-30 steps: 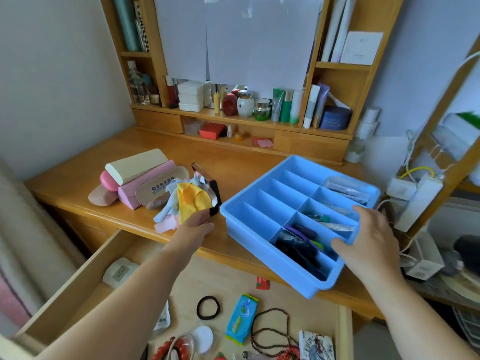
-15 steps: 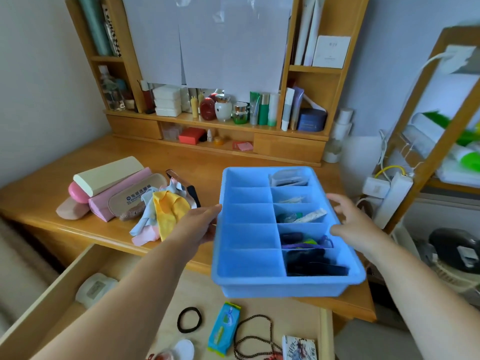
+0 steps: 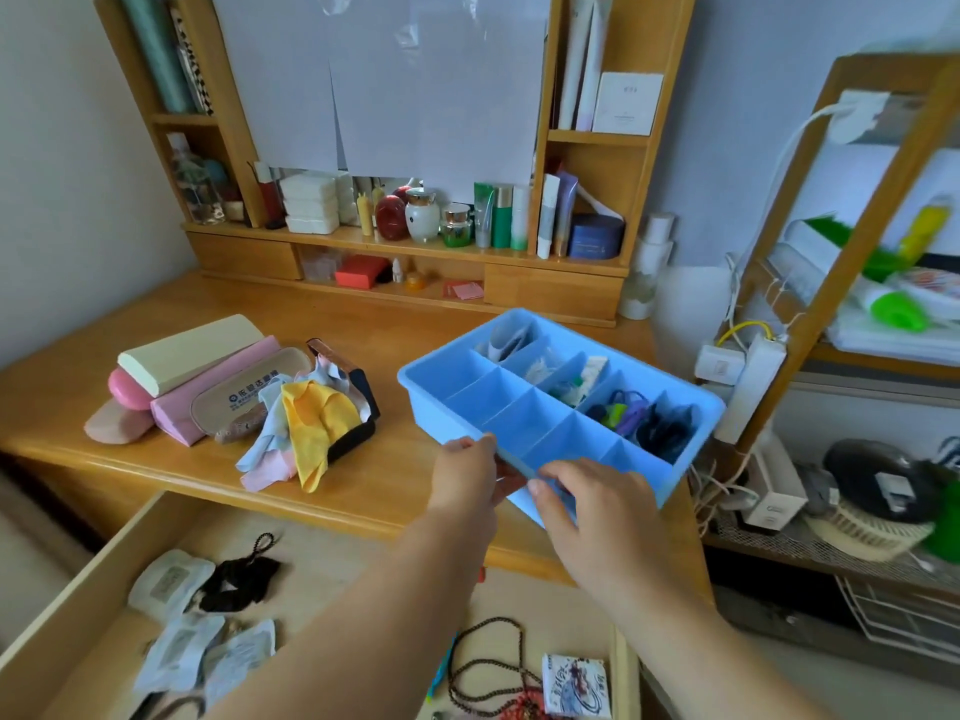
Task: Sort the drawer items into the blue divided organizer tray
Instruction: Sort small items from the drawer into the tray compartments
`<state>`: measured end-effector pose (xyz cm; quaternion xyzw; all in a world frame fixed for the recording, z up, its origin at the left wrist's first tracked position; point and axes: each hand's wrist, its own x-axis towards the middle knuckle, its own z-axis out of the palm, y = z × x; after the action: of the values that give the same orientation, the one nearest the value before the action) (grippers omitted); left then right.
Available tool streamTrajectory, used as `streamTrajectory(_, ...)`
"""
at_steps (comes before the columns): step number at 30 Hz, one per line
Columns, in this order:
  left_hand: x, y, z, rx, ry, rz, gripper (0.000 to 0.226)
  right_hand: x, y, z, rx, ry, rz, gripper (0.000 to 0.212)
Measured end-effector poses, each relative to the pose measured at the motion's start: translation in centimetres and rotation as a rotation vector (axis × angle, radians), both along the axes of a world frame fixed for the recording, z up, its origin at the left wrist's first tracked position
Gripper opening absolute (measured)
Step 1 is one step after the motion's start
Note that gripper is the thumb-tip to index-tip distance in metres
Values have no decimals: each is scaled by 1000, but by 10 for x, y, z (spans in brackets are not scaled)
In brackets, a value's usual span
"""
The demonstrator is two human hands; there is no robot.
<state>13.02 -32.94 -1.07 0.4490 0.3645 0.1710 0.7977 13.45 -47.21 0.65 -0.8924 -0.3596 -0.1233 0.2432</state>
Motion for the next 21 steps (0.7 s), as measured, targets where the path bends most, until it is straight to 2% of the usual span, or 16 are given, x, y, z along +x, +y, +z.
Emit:
streamTrajectory(4,-17,-19,-1,-98,-59,32,11,12,-14,-7,-1,-164,-37,43)
streamTrajectory(12,-70,-36,-6,-194,-128,-21,13,33,-41,-17,59,-90,196,46)
streamTrajectory(18,-68,-15,2,-138,-148,-195,14,34,-29,-16,75,-147,151,39)
streamTrajectory(21,-83,-3,-10,-12,-111,-286,11,28,-28,-13,86,-243,122,33)
